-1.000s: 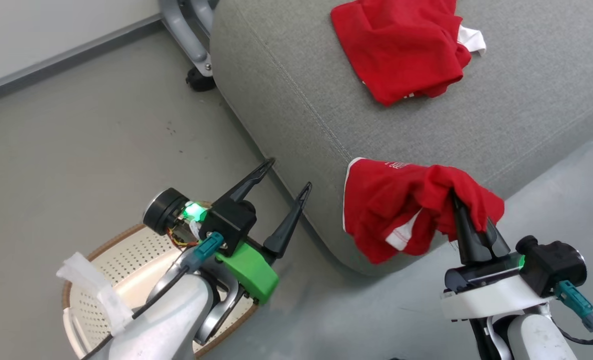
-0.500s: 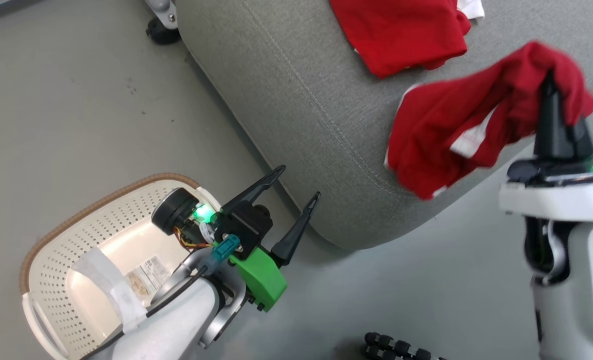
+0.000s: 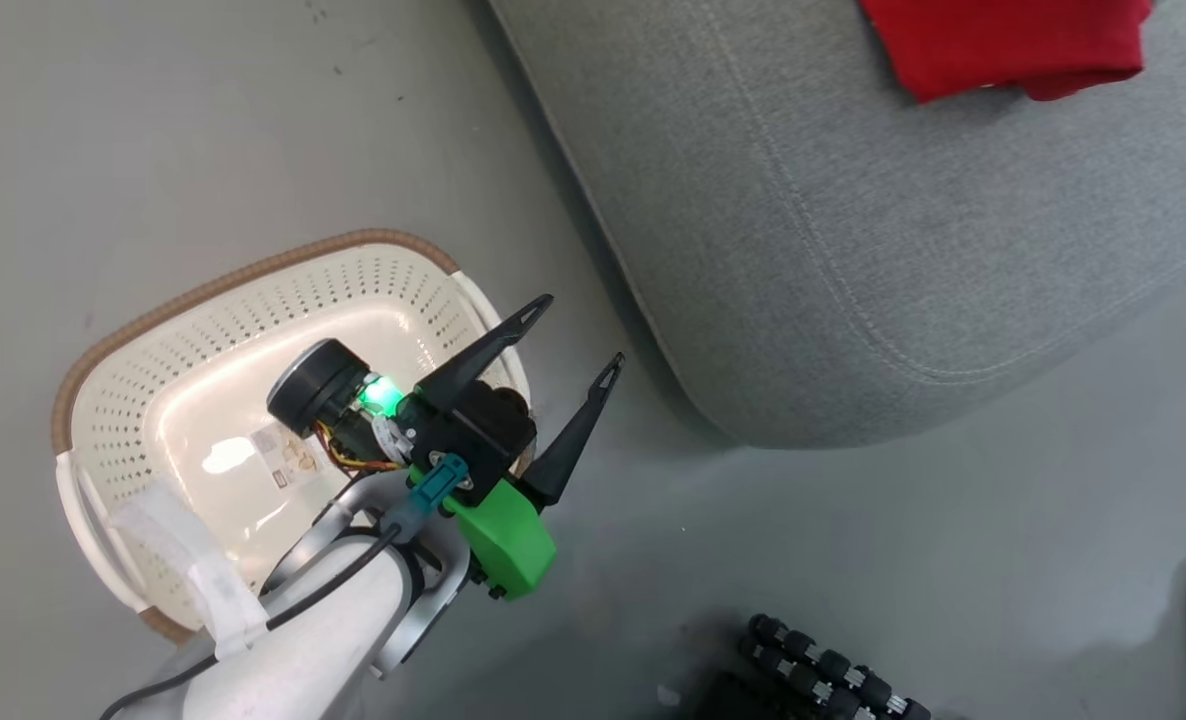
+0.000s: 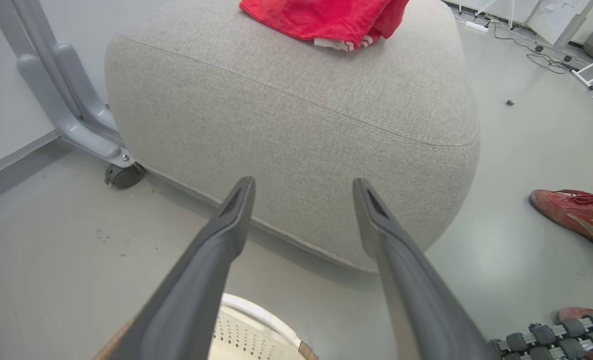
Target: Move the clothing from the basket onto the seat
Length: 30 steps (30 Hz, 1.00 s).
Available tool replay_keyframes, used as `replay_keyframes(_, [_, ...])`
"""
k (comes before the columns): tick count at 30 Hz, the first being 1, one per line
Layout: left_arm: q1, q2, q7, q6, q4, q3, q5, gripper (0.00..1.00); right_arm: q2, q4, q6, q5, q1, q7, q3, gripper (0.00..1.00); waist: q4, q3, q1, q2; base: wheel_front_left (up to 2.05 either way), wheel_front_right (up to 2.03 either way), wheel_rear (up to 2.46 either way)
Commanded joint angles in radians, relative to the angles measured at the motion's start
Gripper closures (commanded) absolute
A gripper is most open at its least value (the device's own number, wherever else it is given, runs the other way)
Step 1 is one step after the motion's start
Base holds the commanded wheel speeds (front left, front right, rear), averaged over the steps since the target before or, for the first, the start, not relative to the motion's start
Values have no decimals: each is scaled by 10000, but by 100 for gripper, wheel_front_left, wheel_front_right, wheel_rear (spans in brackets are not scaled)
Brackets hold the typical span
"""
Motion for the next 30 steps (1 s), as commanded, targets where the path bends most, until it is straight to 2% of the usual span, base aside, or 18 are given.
replay_keyframes(1, [-76, 121, 13, 61, -95, 43, 52, 0, 81, 285, -14, -93, -178, -26, -114, 100, 841, 854, -2, 0, 0, 0, 0])
replay_keyframes(4, [-88, 137, 16, 82, -168, 5, 91, 0, 217, 1106, -14, -480, 82, -17, -40, 100, 1000, 983, -2, 0, 0, 0, 0])
replay_keyframes(10, [-37, -62, -92, 145, -17, -184, 112, 0, 1187, 3109, -16, -1041, 1637, -18, -310, 98, 1129, 795, -2, 0, 0, 0, 0])
replay_keyframes(11, [23, -78, -127, 161, 11, -196, 88, 0, 1326, 3241, -14, -1072, 1894, -18, -436, 80, 1116, 728, -2, 0, 0, 0, 0])
replay_keyframes(12, [104, -94, -167, 165, 31, -211, 42, 0, 1505, 3239, -14, -1122, 2206, -18, -623, 0, 1087, 648, -2, 0, 0, 0, 0])
replay_keyframes(18, [503, -153, -610, 371, 242, 1, -345, 0, 3023, 2210, -14, -1469, 4141, -17, -1383, 0, 751, 67, -2, 0, 0, 0, 0])
replay_keyframes(22, [777, -376, -1374, 580, 599, 221, -506, 0, 3740, 1204, -14, -1441, 5605, -17, -885, 0, 688, -567, -2, 0, 0, 0, 0])
replay_keyframes(27, [1221, -906, -2675, 842, 1255, 625, -950, 0, 4031, -205, -14, -1153, 7303, -17, -290, 0, 1138, -1603, -2, 0, 0, 0, 0])
replay_keyframes(30, [1635, -1337, -3091, 902, 1658, 1057, -1274, 0, 4037, -693, -14, -812, 8365, -17, 450, 0, 1768, -2423, -2, 0, 0, 0, 0])
